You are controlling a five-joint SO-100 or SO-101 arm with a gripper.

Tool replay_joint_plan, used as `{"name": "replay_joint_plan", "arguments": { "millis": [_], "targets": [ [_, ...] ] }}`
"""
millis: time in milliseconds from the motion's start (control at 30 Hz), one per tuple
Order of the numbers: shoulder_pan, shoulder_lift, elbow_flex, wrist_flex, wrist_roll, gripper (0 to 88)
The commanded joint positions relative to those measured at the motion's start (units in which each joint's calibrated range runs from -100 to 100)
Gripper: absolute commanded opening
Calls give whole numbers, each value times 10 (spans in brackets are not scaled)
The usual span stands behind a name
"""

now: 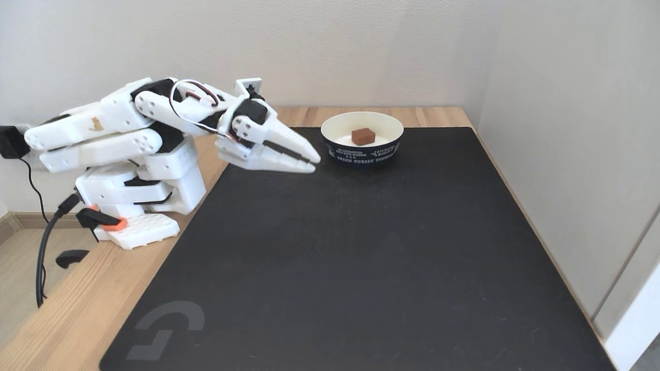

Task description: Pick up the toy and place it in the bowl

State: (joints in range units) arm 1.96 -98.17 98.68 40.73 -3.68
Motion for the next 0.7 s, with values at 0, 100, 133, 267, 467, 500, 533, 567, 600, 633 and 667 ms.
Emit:
{"name": "replay_joint_plan", "arguments": {
  "millis": [0,100,133,267,467,500,533,567,600,633,667],
  "targets": [
    [0,-13,8,80,12,21],
    [-4,-12,8,126,27,22],
    [-5,-12,8,127,27,22],
    [-2,-12,7,129,27,22],
    [-3,-12,7,129,27,22],
    [-2,-12,7,129,26,22],
    [-1,-12,7,129,25,22],
    [-1,-12,7,129,24,22],
    [-1,-12,7,129,25,22],
    [-1,-12,7,128,26,22],
    [-1,-12,7,127,26,22]
  ]
}}
